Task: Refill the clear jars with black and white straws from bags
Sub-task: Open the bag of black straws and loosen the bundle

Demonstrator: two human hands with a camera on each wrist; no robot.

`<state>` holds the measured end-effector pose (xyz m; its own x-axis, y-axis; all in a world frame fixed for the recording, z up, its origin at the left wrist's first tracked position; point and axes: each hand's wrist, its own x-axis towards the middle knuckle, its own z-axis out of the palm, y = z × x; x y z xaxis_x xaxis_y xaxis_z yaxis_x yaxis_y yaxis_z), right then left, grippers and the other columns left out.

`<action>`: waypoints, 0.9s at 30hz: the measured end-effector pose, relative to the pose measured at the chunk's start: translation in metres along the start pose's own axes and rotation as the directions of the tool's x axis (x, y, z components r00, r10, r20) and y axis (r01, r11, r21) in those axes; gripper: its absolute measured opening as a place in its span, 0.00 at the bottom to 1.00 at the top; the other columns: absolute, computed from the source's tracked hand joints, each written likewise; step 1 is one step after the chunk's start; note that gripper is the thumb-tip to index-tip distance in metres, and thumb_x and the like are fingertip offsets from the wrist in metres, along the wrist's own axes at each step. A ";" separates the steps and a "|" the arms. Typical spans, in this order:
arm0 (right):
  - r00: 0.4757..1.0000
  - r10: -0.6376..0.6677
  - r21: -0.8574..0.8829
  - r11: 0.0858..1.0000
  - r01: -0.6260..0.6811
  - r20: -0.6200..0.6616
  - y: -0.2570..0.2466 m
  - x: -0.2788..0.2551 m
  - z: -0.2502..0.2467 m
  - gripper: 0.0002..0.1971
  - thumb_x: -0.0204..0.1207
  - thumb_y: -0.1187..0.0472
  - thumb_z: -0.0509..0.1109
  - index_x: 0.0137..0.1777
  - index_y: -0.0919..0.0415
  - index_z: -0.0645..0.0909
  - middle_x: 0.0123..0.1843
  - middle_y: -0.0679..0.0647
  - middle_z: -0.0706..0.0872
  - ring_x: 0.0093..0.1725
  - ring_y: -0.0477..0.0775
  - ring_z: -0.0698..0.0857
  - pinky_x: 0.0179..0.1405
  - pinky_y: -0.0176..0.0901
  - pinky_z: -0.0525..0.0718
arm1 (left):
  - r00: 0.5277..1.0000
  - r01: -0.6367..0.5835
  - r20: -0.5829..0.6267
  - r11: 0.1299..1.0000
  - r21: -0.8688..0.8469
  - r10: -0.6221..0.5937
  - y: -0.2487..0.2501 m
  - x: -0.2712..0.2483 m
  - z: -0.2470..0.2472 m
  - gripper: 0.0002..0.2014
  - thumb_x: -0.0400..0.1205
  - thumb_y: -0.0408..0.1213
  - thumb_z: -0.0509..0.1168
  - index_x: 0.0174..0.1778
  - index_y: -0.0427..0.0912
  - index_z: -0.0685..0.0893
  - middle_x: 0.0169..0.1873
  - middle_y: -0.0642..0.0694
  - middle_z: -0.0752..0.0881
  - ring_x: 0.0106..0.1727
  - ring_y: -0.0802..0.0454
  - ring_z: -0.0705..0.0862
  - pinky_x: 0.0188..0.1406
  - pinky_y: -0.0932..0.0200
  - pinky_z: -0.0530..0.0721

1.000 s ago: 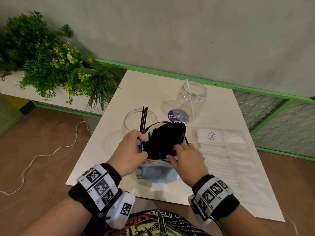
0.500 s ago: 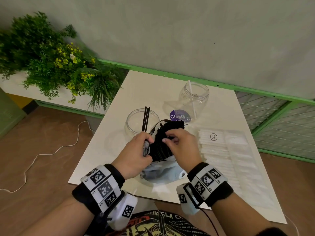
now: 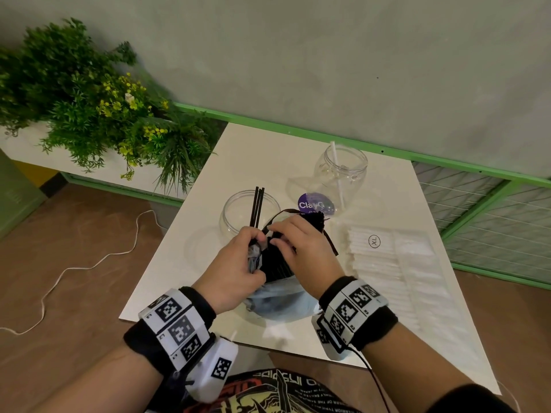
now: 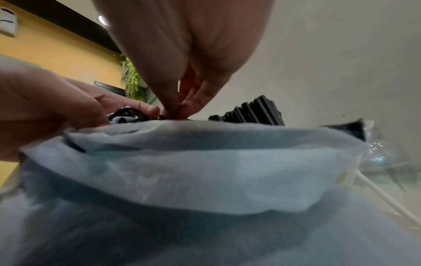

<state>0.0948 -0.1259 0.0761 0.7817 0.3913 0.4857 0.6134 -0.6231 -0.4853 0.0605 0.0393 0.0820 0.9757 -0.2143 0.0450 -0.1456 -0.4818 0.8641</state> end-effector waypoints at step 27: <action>0.879 0.413 0.092 0.892 -0.443 0.238 0.014 -0.039 0.014 0.35 0.57 0.36 0.70 0.61 0.58 0.79 0.54 0.50 0.78 0.57 0.55 0.77 0.58 0.52 0.78 | 0.999 -0.040 -0.037 0.990 -0.133 0.035 0.001 -0.002 0.003 0.27 0.72 0.18 0.62 0.53 0.59 0.71 0.50 0.57 0.80 0.48 0.70 0.80 0.45 0.78 0.74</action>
<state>0.0743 -0.1406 0.0402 0.9674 0.2476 0.0539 0.2106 -0.6671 -0.7146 0.0578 0.0363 0.0816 0.9755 -0.1992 0.0938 -0.1612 -0.3558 0.9206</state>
